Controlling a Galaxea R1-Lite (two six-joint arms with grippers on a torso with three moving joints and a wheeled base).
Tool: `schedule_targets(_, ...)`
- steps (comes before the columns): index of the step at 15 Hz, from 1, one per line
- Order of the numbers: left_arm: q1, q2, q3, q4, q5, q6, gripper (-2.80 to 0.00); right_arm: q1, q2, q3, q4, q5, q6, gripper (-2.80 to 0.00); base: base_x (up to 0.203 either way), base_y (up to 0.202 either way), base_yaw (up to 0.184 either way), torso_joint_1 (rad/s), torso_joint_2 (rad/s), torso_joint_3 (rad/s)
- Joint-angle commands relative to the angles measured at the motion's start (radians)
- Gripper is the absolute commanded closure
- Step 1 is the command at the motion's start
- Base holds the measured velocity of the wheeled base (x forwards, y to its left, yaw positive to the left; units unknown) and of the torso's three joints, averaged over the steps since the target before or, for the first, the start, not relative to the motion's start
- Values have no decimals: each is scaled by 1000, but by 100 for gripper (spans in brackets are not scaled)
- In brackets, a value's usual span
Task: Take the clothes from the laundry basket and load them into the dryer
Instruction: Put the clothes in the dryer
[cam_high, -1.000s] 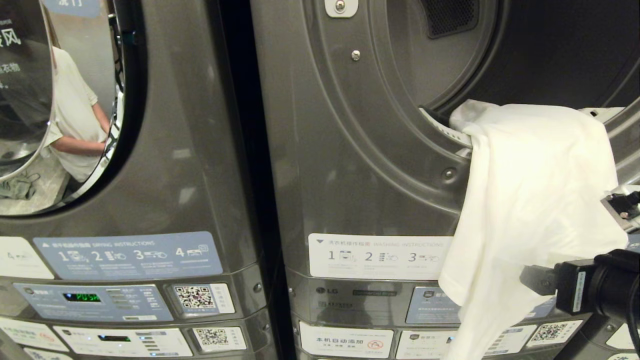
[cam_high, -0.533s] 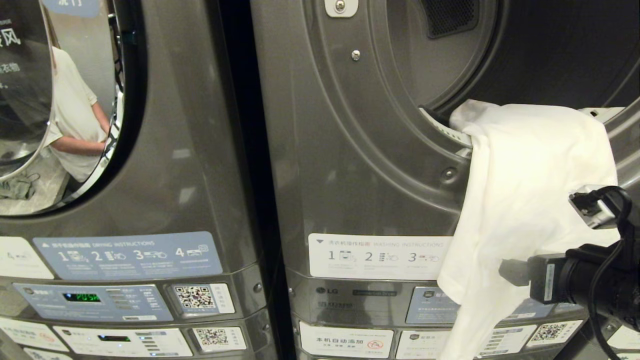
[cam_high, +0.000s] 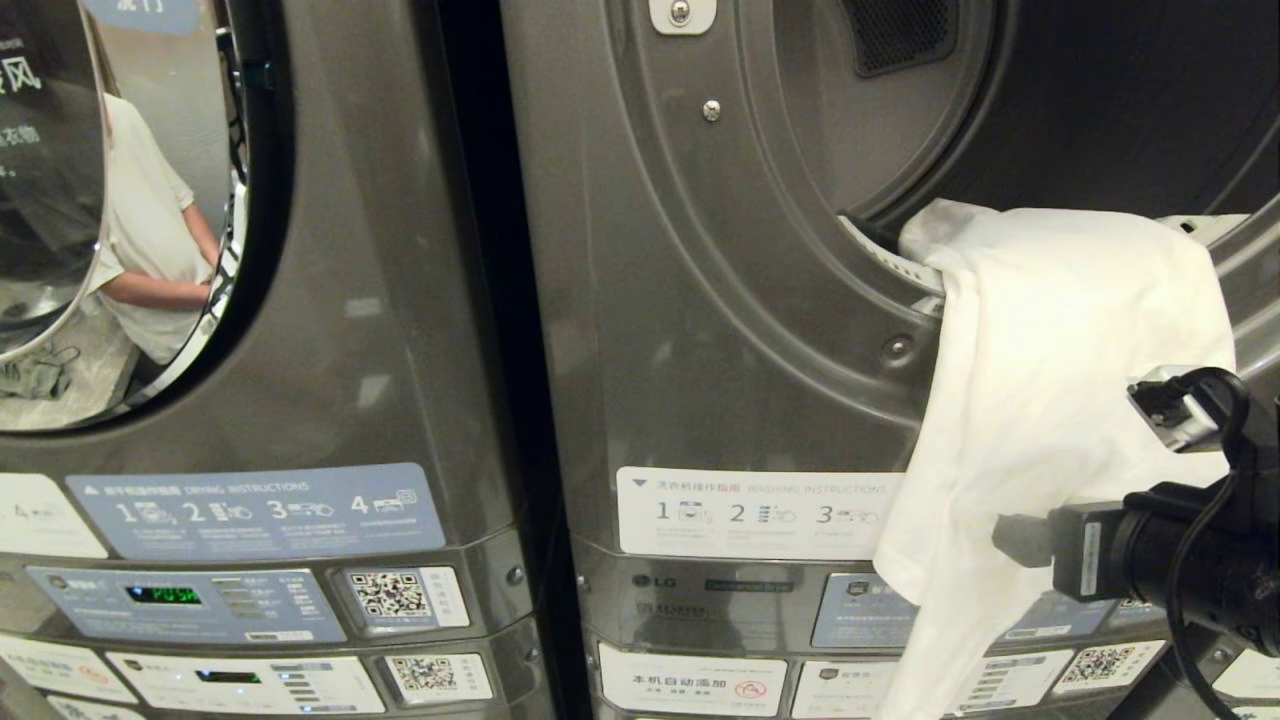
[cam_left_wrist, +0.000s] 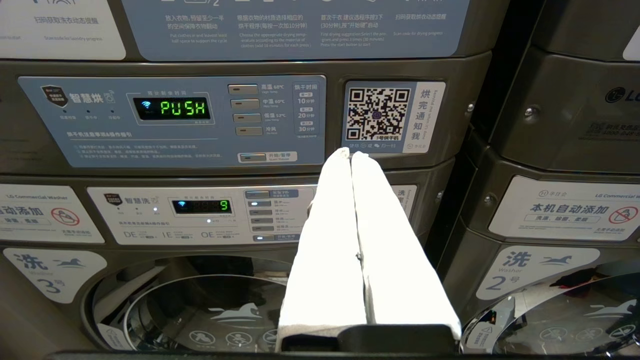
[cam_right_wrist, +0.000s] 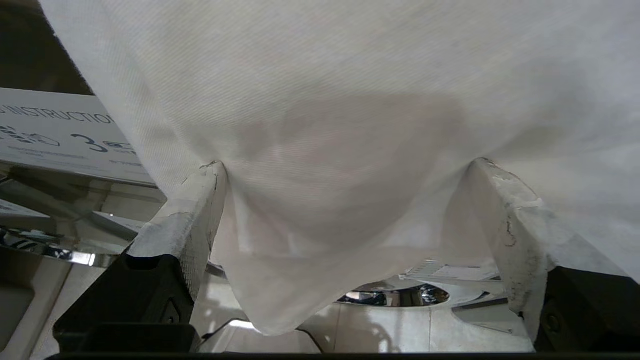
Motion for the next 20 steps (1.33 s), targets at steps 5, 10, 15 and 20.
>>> schedule_targets(5, 0, 0, 0, 0, 0, -1, 0, 0, 16, 2, -15, -54, -16, 0, 0, 0, 0, 0, 0, 0)
schedule_targets(10, 0, 0, 0, 0, 0, -1, 0, 2, 20, 0, -32, -71, -21, 0, 0, 0, 0, 0, 0, 0)
schedule_targets(15, 0, 0, 0, 1, 0, -1, 0, 6, -63, -44, -18, -89, -77, 0, 0, 0, 0, 0, 0, 0)
schedule_targets(20, 0, 0, 0, 1, 0, -1, 0, 9, -130, -335, 143, -56, -85, 0, 0, 0, 0, 0, 0, 0)
